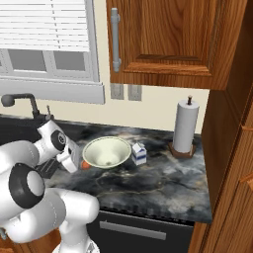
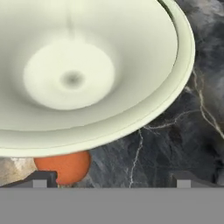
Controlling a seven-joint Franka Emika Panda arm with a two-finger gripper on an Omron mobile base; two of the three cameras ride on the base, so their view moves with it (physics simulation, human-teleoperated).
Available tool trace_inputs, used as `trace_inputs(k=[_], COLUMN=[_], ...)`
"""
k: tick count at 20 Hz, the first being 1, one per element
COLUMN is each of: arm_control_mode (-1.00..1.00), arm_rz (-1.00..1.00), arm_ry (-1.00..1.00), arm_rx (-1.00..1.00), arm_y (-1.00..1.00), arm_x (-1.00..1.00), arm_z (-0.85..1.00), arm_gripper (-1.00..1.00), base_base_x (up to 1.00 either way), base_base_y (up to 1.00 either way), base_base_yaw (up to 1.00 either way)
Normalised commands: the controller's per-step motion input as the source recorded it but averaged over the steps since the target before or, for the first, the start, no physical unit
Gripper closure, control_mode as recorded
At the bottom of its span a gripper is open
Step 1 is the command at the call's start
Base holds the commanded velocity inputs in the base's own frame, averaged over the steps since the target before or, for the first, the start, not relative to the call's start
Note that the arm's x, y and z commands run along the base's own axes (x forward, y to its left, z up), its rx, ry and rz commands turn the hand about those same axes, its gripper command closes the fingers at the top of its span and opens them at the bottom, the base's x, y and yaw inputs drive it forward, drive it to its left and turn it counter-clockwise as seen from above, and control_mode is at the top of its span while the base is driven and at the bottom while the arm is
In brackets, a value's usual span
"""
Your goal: Gather the eggs and milk located in the vicinity of the sink area and place them right next to the bowl.
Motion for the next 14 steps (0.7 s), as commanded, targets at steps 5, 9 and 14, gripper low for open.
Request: trace_inputs(k=[5,9,14], arm_control_mode=[-1.0,-1.0,-1.0], arm_rz=[0.07,0.18,0.31], arm_ry=[0.1,0.08,0.02], arm_rx=[0.0,0.0,0.0], arm_y=[-0.09,-0.14,-0.21], arm_x=[0.0,-0.19,-0.18], arm_z=[0.43,0.42,0.24], arm_gripper=[-1.0,-1.0,-1.0], base_base_x=[0.0,0.0,0.0], base_base_y=[0.0,0.0,0.0], base_base_yaw=[0.0,0.0,0.0])
